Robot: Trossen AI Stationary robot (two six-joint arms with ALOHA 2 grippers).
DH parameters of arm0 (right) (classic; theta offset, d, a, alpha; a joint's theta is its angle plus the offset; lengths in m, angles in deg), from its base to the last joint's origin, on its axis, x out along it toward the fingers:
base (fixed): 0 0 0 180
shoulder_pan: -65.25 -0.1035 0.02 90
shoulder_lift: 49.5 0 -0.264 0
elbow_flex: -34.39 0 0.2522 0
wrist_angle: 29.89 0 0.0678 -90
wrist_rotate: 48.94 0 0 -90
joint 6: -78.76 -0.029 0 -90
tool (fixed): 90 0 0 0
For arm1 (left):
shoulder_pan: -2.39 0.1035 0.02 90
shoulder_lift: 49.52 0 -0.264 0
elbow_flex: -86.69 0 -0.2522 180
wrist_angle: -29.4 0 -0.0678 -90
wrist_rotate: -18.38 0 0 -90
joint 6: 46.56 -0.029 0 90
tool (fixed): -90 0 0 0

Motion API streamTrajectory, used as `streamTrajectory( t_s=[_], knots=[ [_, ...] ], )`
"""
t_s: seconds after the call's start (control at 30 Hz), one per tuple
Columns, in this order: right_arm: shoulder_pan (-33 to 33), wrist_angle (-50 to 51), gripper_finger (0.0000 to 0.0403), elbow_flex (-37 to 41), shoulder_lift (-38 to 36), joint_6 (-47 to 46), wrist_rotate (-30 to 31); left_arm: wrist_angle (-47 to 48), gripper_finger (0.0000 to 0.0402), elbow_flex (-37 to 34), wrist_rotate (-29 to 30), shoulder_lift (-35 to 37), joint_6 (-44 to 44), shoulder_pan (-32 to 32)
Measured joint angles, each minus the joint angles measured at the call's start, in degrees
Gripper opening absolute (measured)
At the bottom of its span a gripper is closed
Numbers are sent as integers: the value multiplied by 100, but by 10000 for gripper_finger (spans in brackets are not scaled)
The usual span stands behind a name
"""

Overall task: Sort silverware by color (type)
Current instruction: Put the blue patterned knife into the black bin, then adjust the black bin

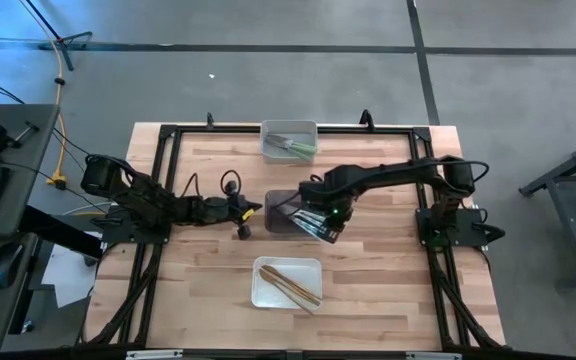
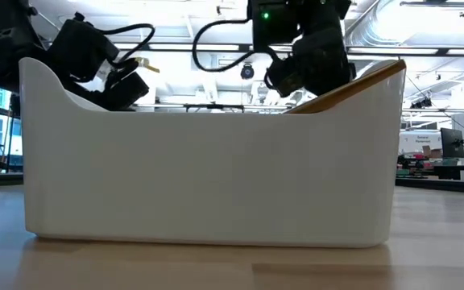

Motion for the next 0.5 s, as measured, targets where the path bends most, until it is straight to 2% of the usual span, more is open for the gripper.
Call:
streamTrajectory(
  t_s=[0.1,0.23,0.4,0.5],
  knots=[
    [-87,4,106,0,-106,158,175,-2,0,-109,-2,34,43,0],
    [-313,102,103,2,-445,398,903,-29,0,-297,11,218,144,-11],
    [-862,-5,51,378,-961,644,1660,-37,0,-563,-46,661,249,-97],
    [-1049,-539,9,1075,-1195,659,1700,-42,0,-617,-617,843,220,-163]
  ],
)
